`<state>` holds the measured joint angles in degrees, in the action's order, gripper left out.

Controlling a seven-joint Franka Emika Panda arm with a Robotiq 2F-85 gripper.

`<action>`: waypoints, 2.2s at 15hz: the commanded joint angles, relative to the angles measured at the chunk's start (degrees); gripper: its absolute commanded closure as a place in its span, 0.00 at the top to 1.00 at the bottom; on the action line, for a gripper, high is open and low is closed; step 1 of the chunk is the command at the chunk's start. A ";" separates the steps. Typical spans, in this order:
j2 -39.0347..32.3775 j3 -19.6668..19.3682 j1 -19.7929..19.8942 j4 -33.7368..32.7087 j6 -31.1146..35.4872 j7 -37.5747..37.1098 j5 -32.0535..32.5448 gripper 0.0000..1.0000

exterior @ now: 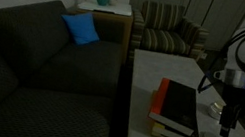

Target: Put the lid on the silver container

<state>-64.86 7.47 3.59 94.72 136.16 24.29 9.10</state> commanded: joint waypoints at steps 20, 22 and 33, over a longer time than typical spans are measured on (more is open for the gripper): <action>-17.46 -3.02 -0.11 -15.87 -1.07 -18.93 -8.49 1.00; -18.39 -2.97 0.12 -16.85 0.49 -19.79 -8.72 1.00; -19.48 -1.75 1.97 -17.55 10.04 -20.13 -15.09 1.00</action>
<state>-84.35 5.61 4.90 76.70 144.67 4.48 -4.50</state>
